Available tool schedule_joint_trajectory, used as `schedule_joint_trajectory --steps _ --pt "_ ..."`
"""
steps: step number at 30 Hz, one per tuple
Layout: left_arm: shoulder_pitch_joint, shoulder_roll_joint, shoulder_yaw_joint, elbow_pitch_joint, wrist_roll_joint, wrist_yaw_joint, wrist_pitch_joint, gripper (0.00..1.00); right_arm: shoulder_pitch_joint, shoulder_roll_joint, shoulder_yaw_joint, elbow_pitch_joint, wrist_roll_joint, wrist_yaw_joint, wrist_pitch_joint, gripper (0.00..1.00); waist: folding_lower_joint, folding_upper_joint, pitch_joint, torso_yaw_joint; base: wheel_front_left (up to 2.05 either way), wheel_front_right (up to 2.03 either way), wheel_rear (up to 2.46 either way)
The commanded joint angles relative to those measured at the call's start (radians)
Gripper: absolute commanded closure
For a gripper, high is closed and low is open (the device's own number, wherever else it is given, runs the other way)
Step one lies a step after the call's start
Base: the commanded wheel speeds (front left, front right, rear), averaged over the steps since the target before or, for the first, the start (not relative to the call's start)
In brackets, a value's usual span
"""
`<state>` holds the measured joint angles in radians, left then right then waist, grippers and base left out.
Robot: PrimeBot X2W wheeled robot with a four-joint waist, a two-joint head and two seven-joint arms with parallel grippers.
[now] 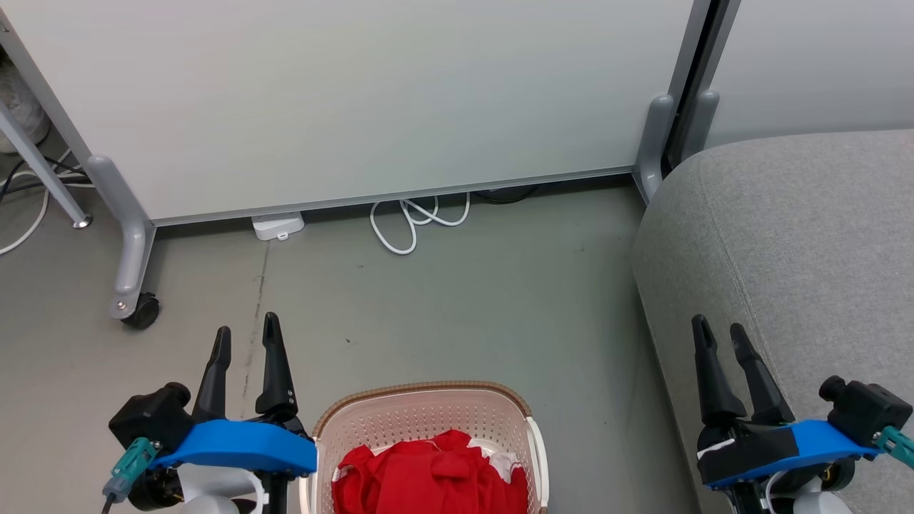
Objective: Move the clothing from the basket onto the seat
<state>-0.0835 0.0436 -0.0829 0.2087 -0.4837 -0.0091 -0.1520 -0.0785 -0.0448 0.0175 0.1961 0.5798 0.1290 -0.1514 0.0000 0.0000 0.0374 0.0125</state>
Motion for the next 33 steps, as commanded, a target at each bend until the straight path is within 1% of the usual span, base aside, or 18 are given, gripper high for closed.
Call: schedule_joint_trajectory --steps 1,28,30,33 --pt "-0.02 0.007 -0.006 -0.011 0.025 0.005 -0.009 0.0 -0.024 -0.007 0.003 -0.013 -0.027 0.002 -0.009 0.0 0.0 0.0 0.001 0.0 0.0 0.0 0.0" --pt "-0.029 0.008 -0.047 0.001 0.27 0.024 -0.071 0.0 -0.031 -0.008 0.03 -0.009 -0.255 0.002 -0.071 0.0 0.0 0.0 0.013 0.005 0.0 0.0 0.0" --pt "-0.028 0.008 -0.048 0.002 0.277 0.023 -0.072 0.0 -0.031 -0.008 0.031 -0.008 -0.263 0.002 -0.072 0.0 0.0 0.0 0.013 0.005 0.0 0.0 0.0" --pt "-0.03 0.008 -0.053 0.004 0.295 0.01 -0.078 0.0 -0.031 -0.008 0.035 -0.008 -0.284 0.002 -0.079 0.0 0.0 0.0 0.014 0.006 0.0 0.0 0.0"
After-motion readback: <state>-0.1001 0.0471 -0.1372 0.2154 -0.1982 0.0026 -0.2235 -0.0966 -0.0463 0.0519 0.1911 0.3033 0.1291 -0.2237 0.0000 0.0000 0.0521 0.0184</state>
